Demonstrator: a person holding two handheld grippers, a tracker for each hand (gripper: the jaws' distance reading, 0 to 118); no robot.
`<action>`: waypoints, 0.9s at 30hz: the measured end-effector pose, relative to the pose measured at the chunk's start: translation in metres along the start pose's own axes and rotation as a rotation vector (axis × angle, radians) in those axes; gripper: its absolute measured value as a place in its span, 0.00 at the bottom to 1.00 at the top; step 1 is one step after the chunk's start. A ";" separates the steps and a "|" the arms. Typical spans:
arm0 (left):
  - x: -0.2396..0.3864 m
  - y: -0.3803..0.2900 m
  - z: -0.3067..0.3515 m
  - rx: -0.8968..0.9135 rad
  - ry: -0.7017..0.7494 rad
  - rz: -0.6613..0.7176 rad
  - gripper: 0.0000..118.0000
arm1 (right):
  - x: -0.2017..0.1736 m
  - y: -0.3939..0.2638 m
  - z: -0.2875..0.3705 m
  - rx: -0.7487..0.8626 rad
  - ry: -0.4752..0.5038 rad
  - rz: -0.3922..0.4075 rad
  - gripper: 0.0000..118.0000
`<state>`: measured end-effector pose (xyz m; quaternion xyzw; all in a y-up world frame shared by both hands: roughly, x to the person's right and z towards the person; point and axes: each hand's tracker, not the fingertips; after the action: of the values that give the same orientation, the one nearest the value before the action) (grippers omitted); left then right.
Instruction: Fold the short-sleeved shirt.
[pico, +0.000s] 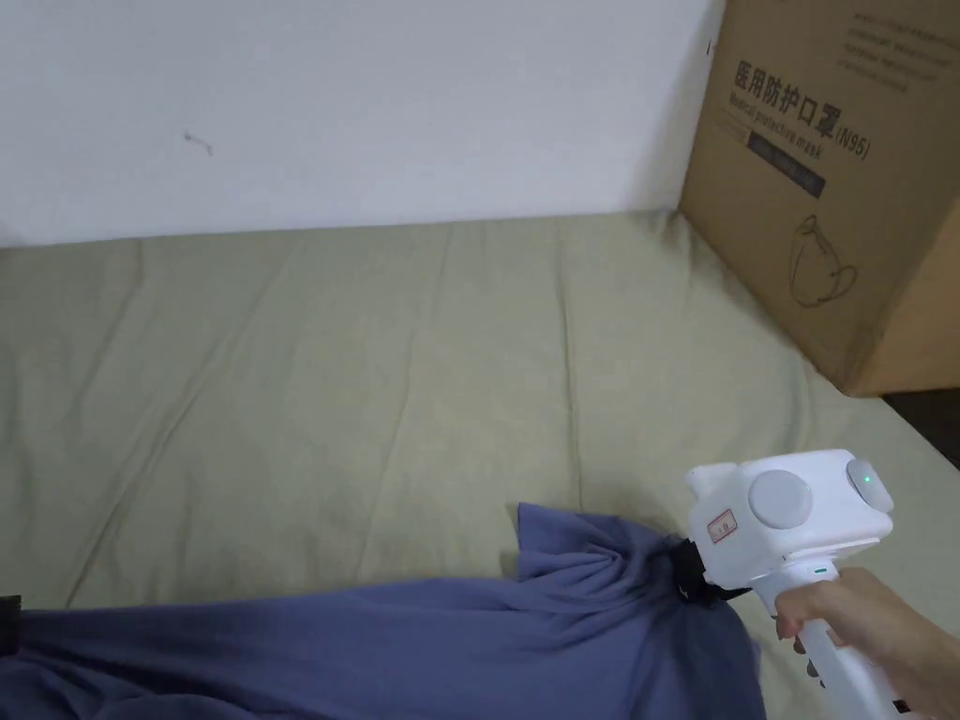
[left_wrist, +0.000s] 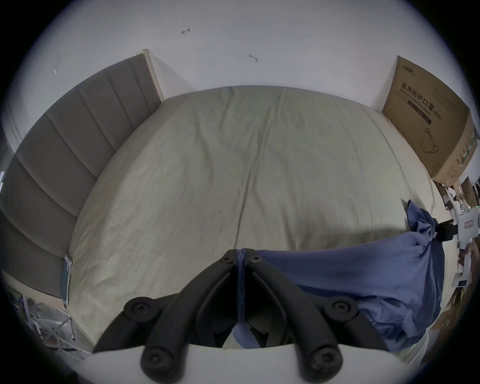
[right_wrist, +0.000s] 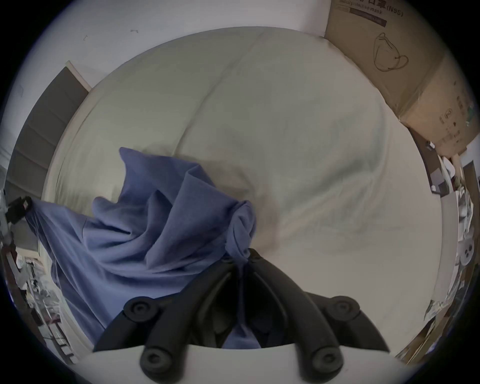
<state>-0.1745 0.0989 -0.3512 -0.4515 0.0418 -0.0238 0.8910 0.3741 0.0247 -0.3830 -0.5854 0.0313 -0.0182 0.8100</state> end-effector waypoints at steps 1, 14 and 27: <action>-0.002 0.001 0.001 -0.001 -0.004 -0.001 0.02 | -0.003 -0.003 0.004 -0.004 -0.009 0.011 0.02; -0.034 0.063 0.133 0.279 0.007 0.050 0.02 | 0.005 0.013 0.194 0.398 0.212 -0.199 0.02; -0.059 0.197 0.272 0.597 0.145 0.044 0.02 | -0.029 0.105 0.373 0.676 0.178 -0.113 0.02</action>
<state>-0.2066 0.4387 -0.3473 -0.1660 0.1062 -0.0477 0.9792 0.3710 0.4128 -0.3650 -0.2811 0.0616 -0.1234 0.9497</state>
